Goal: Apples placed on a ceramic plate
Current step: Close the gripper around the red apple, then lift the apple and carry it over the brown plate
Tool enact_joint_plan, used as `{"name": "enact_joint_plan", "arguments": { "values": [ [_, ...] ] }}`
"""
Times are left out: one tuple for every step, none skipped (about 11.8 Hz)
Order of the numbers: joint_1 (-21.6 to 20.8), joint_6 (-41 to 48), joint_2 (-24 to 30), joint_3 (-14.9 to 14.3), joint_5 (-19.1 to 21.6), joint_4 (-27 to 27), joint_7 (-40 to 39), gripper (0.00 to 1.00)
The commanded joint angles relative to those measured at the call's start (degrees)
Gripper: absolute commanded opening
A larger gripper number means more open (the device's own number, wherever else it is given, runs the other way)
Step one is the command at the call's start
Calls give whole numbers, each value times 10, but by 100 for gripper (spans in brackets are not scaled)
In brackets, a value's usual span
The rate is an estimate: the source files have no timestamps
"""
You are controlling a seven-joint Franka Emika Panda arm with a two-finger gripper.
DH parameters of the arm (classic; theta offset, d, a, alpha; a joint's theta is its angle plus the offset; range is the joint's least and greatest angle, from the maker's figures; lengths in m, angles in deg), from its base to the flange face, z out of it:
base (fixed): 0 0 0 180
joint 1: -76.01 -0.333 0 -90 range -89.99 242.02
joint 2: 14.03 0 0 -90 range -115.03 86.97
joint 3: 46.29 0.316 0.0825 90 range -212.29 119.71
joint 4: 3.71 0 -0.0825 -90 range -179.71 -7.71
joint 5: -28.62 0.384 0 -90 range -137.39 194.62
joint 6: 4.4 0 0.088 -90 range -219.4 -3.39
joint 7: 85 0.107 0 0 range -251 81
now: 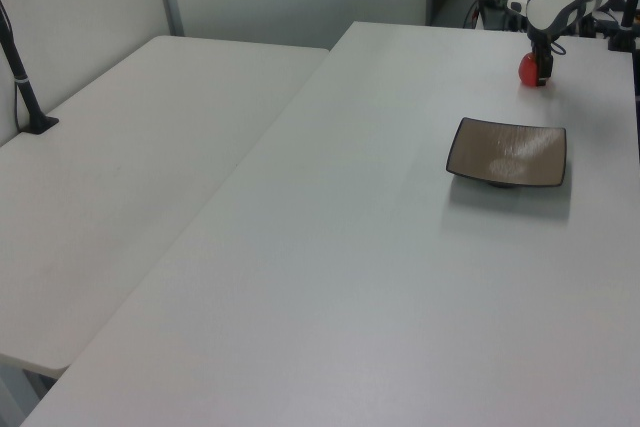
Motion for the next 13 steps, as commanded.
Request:
{"name": "enact_joint_plan", "arguments": {
  "values": [
    [-7, 3, 18, -3, -5, -9, -11, 2],
    [-8, 30, 32, -2, -5, -4, -11, 2],
    [-9, 65, 53, -1, -4, 10, -8, 2],
    [-19, 110, 78, -1, 2, 23, -4, 2],
    [-27, 149, 103, 0, 6, 37, -3, 2],
    [-41, 185, 127, 0, 7, 47, 2, 2],
    [-51, 216, 154, 1, 8, 56, 3, 3],
    [-64, 249, 180, 4, 24, 60, 3, 3],
    [-75, 281, 210, 9, 51, 61, 3, 3],
    [-84, 320, 242, 14, 58, 63, 3, 3],
    [-99, 367, 261, 24, 60, 68, 4, 4],
    [-106, 411, 277, 38, 63, 78, 10, 4],
    [-109, 453, 289, 59, 64, 85, 16, 4]
  ]
}}
